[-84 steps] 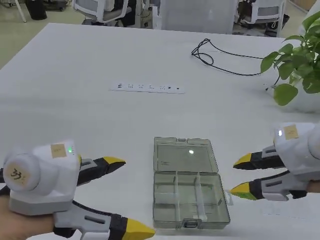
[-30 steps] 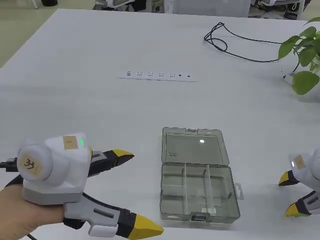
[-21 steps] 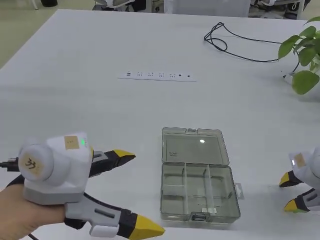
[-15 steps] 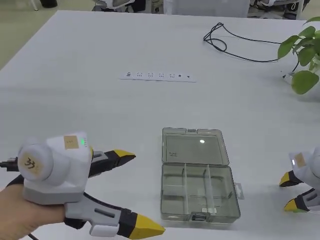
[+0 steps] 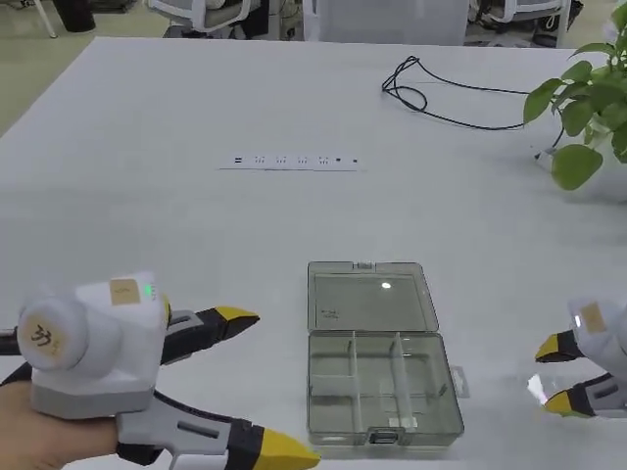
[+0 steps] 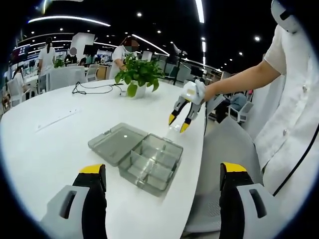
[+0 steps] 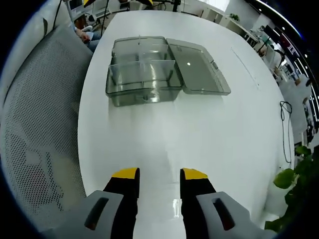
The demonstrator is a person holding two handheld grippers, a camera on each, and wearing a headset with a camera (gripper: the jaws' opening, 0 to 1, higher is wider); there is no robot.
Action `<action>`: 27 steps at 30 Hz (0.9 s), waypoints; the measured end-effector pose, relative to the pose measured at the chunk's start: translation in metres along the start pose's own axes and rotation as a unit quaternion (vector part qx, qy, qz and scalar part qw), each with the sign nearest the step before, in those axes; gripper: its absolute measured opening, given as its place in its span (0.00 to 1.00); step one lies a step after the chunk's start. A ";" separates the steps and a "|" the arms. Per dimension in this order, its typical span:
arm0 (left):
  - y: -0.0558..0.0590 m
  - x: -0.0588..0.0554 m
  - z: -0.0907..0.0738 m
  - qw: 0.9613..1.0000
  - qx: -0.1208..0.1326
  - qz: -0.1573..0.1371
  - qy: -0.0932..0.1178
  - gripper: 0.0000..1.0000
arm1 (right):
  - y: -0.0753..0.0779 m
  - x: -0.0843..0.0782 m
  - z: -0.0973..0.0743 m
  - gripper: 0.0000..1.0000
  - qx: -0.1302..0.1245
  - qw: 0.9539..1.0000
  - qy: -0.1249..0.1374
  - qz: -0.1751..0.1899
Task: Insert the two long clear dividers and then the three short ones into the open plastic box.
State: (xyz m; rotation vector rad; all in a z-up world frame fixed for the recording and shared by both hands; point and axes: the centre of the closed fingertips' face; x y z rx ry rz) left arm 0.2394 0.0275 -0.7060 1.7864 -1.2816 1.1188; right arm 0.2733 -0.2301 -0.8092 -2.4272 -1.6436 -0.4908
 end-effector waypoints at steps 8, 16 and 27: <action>0.000 0.020 0.008 1.000 -0.002 -0.008 0.019 0.93 | -0.015 0.032 -0.028 0.33 -0.018 0.999 0.038 -0.008; 0.007 0.032 0.018 0.999 -0.007 -0.019 0.032 0.86 | -0.031 0.066 -0.046 0.33 -0.024 0.997 0.067 -0.022; 0.020 0.040 0.038 0.996 -0.012 -0.069 0.049 0.77 | -0.055 0.108 -0.061 0.33 -0.023 0.993 0.104 -0.041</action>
Point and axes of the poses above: the centre of the closed fingertips' face, and the gripper's own axes: z roughly forward along the fingers, y roughly to its right, x roughly out of its top, and after that the axes turned 14 degrees about z, right-handed
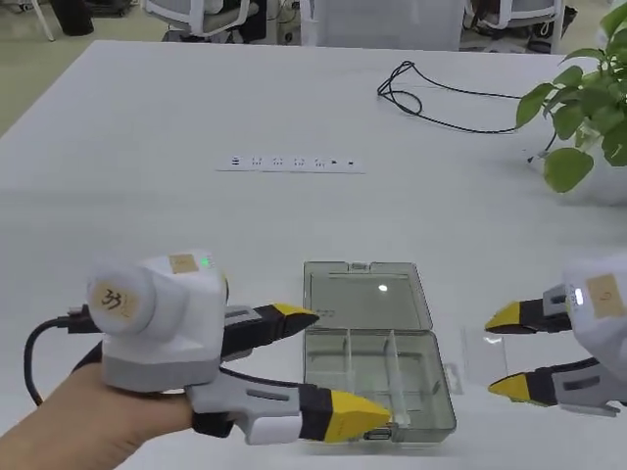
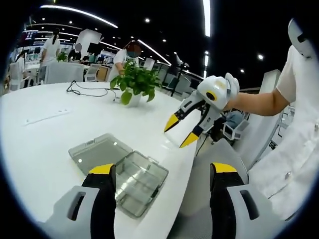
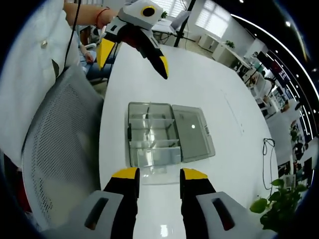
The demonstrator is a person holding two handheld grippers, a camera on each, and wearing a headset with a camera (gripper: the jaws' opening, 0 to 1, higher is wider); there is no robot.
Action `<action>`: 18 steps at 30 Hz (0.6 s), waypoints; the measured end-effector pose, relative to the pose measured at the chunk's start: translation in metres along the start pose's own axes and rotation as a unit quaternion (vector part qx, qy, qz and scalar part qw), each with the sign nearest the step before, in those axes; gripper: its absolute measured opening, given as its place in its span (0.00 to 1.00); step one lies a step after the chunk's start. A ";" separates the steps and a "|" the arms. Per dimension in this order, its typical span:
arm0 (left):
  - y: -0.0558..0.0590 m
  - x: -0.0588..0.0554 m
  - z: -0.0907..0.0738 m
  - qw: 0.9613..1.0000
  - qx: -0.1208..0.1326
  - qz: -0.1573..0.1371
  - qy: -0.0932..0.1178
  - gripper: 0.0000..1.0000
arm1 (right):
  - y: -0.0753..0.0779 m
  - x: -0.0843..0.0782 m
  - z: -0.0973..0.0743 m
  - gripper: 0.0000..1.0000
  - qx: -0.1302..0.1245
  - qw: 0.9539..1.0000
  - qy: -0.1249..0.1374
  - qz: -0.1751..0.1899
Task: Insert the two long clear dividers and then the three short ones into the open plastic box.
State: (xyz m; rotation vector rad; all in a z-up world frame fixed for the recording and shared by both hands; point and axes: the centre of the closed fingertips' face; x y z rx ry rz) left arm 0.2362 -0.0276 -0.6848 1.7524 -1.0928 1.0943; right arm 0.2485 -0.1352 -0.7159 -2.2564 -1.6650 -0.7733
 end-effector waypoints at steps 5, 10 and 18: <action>0.003 0.002 0.006 0.999 0.001 -0.035 0.014 0.74 | -0.007 0.012 -0.001 0.33 0.003 1.000 0.005 -0.011; 0.004 0.002 0.012 0.998 0.004 -0.057 0.020 0.69 | -0.010 0.025 -0.003 0.33 0.000 1.000 0.013 -0.011; 0.007 0.004 0.026 0.992 0.006 -0.118 0.039 0.55 | -0.021 0.040 0.000 0.33 -0.003 1.000 0.018 -0.026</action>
Point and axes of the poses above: the centre of the closed fingertips' face, and the gripper's own axes: z roughly forward along the fingers, y roughly to its right, x roughly out of its top, and after that the axes turned 14 degrees about z, right-handed
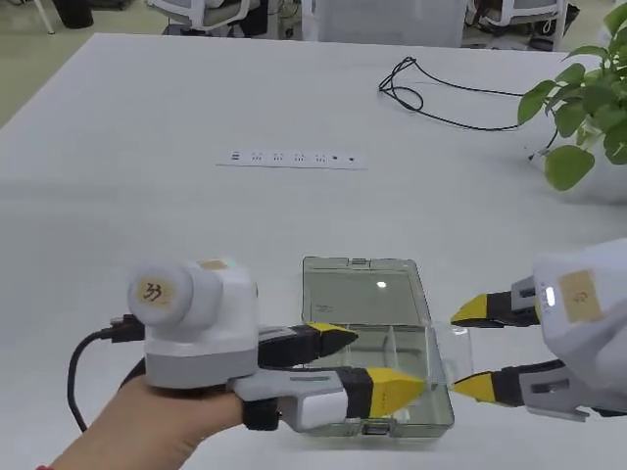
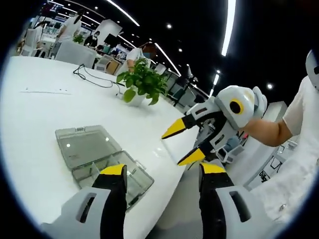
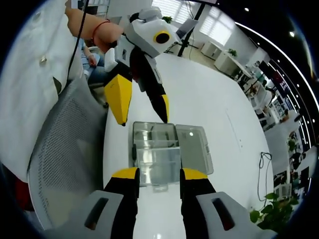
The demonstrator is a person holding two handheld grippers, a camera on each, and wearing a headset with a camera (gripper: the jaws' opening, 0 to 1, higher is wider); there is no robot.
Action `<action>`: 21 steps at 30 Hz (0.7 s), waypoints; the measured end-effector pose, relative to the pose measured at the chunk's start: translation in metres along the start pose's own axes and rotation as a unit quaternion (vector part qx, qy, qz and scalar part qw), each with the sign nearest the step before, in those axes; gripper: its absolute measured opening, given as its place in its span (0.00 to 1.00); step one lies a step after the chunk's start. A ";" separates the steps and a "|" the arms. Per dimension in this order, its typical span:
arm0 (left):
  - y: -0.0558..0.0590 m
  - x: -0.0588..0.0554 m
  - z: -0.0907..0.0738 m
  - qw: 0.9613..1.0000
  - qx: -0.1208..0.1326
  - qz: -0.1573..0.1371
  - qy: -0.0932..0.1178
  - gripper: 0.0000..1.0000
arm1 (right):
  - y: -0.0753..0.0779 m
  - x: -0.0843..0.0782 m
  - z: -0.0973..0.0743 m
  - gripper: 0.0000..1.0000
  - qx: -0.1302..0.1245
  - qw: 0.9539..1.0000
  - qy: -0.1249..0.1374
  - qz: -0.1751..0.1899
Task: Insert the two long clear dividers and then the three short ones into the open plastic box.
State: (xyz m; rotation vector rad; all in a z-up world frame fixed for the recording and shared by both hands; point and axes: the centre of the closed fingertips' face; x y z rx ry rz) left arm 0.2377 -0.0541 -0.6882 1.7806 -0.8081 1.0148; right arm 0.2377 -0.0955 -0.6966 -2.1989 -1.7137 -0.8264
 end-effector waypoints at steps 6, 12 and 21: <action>0.009 0.006 0.006 0.999 -0.012 -0.042 0.027 0.44 | -0.007 0.011 0.002 0.33 0.003 1.000 0.006 -0.013; 0.008 0.006 0.008 0.996 -0.011 -0.076 0.040 0.32 | -0.009 0.020 0.002 0.33 0.004 1.000 0.014 -0.020; 0.012 0.004 0.008 0.993 -0.023 -0.110 0.045 0.14 | -0.014 0.031 0.001 0.33 0.005 0.999 0.024 -0.026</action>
Point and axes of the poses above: the centre of the closed fingertips' face, and the gripper's own axes: z roughly forward along the fingers, y roughly to its right, x roughly out of its top, and after that the axes turned 14 degrees about z, right-handed
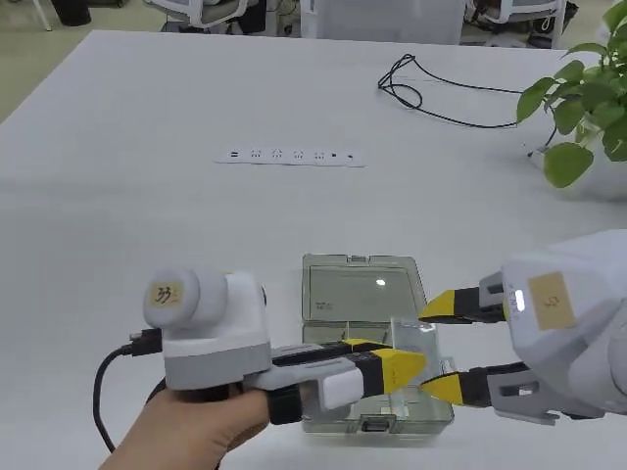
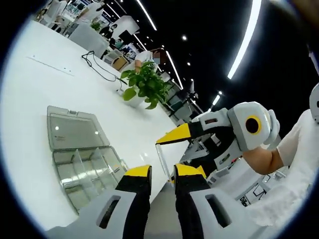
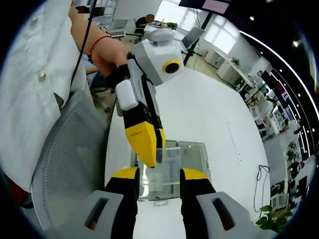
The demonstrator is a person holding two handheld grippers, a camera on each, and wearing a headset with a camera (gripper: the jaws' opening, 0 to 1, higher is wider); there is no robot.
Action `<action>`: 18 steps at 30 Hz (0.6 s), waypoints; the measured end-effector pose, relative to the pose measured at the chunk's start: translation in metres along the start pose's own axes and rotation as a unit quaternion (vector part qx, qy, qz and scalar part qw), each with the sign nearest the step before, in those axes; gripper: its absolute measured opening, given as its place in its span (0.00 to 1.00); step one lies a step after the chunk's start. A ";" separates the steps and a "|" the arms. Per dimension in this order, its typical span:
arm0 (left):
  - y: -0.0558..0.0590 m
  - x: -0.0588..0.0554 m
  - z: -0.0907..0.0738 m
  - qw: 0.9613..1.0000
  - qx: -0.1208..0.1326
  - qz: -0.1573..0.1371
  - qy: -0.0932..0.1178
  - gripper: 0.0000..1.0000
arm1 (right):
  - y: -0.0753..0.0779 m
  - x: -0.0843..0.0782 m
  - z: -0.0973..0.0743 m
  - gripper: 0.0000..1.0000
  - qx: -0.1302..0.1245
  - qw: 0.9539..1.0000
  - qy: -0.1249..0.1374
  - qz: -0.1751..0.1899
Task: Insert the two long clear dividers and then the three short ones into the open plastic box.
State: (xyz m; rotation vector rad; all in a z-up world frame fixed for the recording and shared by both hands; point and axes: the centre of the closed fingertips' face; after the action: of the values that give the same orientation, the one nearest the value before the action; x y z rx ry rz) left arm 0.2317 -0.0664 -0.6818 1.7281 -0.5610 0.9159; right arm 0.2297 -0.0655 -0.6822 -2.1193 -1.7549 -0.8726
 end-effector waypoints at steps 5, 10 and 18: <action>0.001 0.000 0.000 1.000 -0.003 -0.011 0.004 0.09 | -0.003 0.004 0.000 0.33 0.001 1.000 0.000 -0.009; 0.005 0.000 0.001 1.000 -0.011 -0.014 0.002 0.02 | -0.003 0.004 0.000 0.33 0.000 1.000 -0.003 -0.015; 0.005 -0.001 0.000 1.000 -0.014 -0.022 0.005 0.00 | -0.003 0.005 0.000 0.33 -0.002 1.000 -0.005 -0.022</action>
State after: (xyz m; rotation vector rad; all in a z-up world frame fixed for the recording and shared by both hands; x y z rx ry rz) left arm 0.2277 -0.0682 -0.6798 1.7036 -0.5241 0.8817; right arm 0.2271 -0.0608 -0.6800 -2.0983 -1.8110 -0.8794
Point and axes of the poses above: the centre of the closed fingertips' face, and the gripper's own axes: z roughly forward along the fingers, y roughly to its right, x roughly out of its top, and after that the axes turned 14 degrees about z, right-handed
